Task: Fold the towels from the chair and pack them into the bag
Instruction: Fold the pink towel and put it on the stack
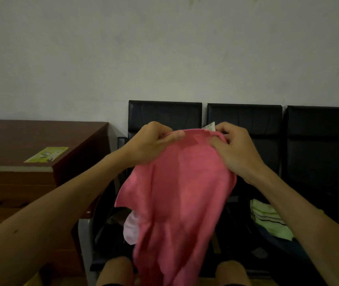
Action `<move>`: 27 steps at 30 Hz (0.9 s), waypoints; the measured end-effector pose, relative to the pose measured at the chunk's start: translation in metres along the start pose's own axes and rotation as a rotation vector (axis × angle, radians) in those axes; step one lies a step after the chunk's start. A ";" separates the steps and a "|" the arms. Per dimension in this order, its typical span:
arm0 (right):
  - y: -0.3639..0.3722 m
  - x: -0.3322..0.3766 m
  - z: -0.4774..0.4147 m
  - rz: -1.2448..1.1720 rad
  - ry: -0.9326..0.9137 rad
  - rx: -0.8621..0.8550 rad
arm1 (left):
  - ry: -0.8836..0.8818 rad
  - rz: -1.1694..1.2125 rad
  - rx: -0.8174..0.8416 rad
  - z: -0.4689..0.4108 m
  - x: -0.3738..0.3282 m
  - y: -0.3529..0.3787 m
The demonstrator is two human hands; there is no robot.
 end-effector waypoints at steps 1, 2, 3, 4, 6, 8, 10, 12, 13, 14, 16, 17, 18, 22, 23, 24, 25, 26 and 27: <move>0.000 0.000 -0.001 0.032 -0.016 0.008 | -0.032 0.080 0.074 0.002 0.003 0.004; 0.001 0.002 -0.001 0.049 -0.032 0.036 | -0.059 0.136 0.156 0.005 0.005 0.009; 0.003 0.003 -0.001 0.058 -0.043 0.083 | -0.082 0.173 0.242 0.009 0.008 0.014; 0.006 0.006 0.001 0.069 -0.046 0.146 | -0.110 0.194 0.328 0.014 0.010 0.018; 0.012 0.013 0.008 0.166 -0.071 0.274 | -0.184 0.166 0.512 0.026 0.016 0.028; 0.014 0.024 0.011 0.363 -0.166 0.341 | -0.262 0.050 0.693 0.043 0.028 0.041; 0.012 0.039 0.010 0.523 -0.283 0.346 | -0.303 -0.066 0.805 0.055 0.042 0.053; 0.005 0.052 0.010 0.579 -0.371 0.315 | -0.323 -0.116 0.837 0.062 0.055 0.059; -0.001 0.055 0.010 0.581 -0.394 0.288 | -0.335 -0.103 0.841 0.065 0.062 0.062; -0.008 0.058 0.009 0.567 -0.397 0.256 | -0.364 -0.061 0.836 0.069 0.068 0.063; -0.025 0.056 0.005 0.522 -0.368 0.184 | -0.394 -0.013 0.823 0.077 0.080 0.066; -0.032 0.053 0.004 0.498 -0.354 0.151 | -0.377 -0.033 0.815 0.080 0.086 0.067; -0.039 0.050 0.003 0.482 -0.342 0.126 | -0.347 -0.064 0.799 0.081 0.089 0.068; -0.052 0.024 0.001 0.416 -0.249 0.067 | -0.258 -0.101 0.696 0.080 0.101 0.065; -0.056 0.016 0.002 0.382 -0.221 0.053 | -0.244 -0.098 0.643 0.078 0.103 0.059; -0.058 0.005 0.003 0.346 -0.188 0.055 | -0.238 -0.090 0.577 0.075 0.105 0.051; -0.057 -0.008 0.005 0.310 -0.146 0.080 | -0.254 -0.063 0.502 0.073 0.110 0.041; -0.054 -0.024 0.010 0.278 -0.094 0.122 | -0.285 -0.002 0.427 0.072 0.117 0.030; -0.051 -0.041 0.015 0.251 -0.029 0.173 | -0.318 0.088 0.355 0.072 0.125 0.021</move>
Point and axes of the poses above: each hand's wrist, its own z-axis away from the middle knuckle, its own y-axis out of the palm, x = y × z, the point moved 10 cm from there along -z, towards the middle knuckle, and after that the axes turned 4 degrees about -y, right-handed, at the moved point
